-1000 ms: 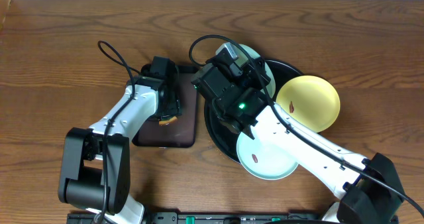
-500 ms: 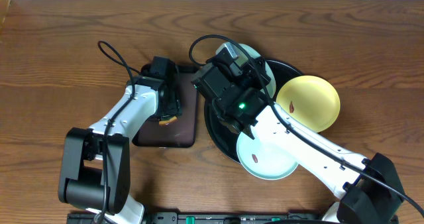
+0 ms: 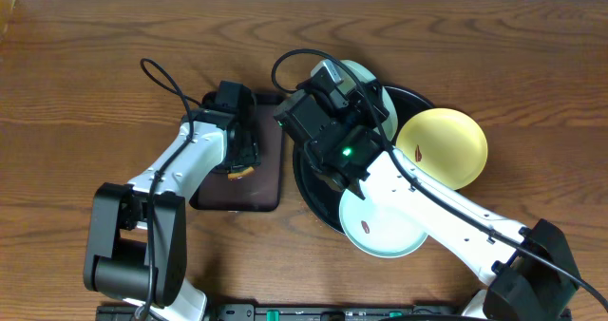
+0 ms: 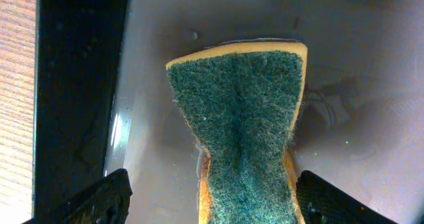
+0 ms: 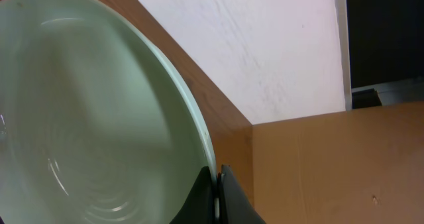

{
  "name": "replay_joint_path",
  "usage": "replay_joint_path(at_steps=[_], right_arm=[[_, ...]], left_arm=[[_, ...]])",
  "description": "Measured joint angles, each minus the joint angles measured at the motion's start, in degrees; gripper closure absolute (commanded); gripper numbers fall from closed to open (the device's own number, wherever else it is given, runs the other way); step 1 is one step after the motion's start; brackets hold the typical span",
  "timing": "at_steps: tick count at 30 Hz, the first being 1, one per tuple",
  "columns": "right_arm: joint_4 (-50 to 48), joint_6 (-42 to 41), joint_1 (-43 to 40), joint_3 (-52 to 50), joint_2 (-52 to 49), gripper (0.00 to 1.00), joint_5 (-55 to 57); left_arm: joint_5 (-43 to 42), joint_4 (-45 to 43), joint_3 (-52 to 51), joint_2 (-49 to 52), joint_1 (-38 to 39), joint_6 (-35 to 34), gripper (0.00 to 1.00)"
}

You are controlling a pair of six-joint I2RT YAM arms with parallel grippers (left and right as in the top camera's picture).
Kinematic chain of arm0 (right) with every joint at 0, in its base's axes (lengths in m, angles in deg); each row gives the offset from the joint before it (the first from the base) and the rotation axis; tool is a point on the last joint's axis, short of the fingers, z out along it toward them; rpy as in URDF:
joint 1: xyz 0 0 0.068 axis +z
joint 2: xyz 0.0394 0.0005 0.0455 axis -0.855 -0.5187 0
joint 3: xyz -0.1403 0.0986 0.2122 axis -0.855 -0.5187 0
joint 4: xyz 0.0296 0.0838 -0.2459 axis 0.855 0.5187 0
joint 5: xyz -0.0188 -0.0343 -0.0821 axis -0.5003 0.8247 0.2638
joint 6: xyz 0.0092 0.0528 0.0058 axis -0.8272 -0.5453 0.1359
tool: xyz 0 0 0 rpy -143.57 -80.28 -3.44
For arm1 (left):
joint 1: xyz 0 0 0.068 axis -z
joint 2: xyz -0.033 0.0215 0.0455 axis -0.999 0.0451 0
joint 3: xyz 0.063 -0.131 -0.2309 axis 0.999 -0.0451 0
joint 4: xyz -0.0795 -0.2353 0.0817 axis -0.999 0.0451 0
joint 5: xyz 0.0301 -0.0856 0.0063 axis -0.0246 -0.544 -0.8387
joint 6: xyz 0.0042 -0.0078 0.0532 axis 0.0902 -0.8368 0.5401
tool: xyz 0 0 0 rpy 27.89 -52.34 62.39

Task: Clean dirty plates on tray and stack at the side
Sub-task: 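Lift the pale green plate and carry it right with the right gripper, then set the pale green plate down at the right side of the table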

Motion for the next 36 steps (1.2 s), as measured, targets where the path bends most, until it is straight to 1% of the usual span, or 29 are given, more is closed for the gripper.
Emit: replay_joint_path(at_steps=[7, 10, 13, 14, 18, 23, 24, 27, 31, 33, 36], right_arm=[[-0.2, -0.6, -0.1, 0.0, 0.0, 0.99, 0.1], [0.5, -3.5, -0.8, 0.0, 0.1, 0.99, -1.3], [3.5, -8.0, -3.2, 0.0, 1.0, 0.99, -7.3], [4.9, -10.4, -5.2, -0.1, 1.8, 0.99, -10.8], [7.7, -17.2, -15.2, -0.2, 5.9, 0.99, -25.0], [9.4, -22.9, -33.0, -0.2, 11.8, 0.99, -45.7], [9.9, -24.1, -37.7, -0.2, 12.8, 0.99, -50.9], [11.4, -26.3, -48.6, -0.2, 13.6, 0.99, -61.0], [13.6, -28.3, -62.6, -0.2, 13.0, 0.99, -69.5], [14.3, -29.0, -70.1, -0.2, 11.9, 0.99, -72.2], [14.4, -30.4, -78.4, -0.1, 8.9, 0.99, -74.3]], left_arm=[[0.0, 0.0, 0.0, 0.0, 0.0, 0.0, 0.19], [0.0, 0.0, 0.0, 0.0, 0.0, 0.0, 0.19], [0.0, 0.0, 0.0, 0.0, 0.0, 0.0, 0.19], [0.0, 0.0, 0.0, 0.0, 0.0, 0.0, 0.19], [0.0, 0.0, 0.0, 0.0, 0.0, 0.0, 0.19], [0.0, 0.0, 0.0, 0.0, 0.0, 0.0, 0.19], [0.0, 0.0, 0.0, 0.0, 0.0, 0.0, 0.19], [0.0, 0.0, 0.0, 0.0, 0.0, 0.0, 0.19], [0.0, 0.0, 0.0, 0.0, 0.0, 0.0, 0.20], [0.0, 0.0, 0.0, 0.0, 0.0, 0.0, 0.19], [0.0, 0.0, 0.0, 0.0, 0.0, 0.0, 0.19]])
